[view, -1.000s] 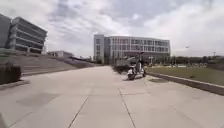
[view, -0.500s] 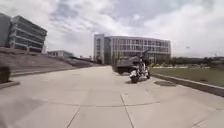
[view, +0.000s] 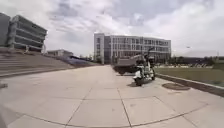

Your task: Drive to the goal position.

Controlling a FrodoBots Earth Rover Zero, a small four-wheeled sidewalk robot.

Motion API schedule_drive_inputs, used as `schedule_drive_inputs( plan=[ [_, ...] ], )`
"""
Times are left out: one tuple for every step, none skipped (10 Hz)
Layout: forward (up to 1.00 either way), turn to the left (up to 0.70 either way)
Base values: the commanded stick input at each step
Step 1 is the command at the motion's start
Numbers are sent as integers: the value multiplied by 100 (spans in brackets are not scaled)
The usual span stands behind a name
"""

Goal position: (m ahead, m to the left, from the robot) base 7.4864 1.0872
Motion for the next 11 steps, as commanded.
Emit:
schedule_drive_inputs(
  plan=[
    [100,3],
    [100,2],
    [100,2],
    [100,2],
    [100,2],
    [98,2],
    [95,2],
    [93,2],
    [93,2],
    [93,2],
    [98,2]
  ],
)
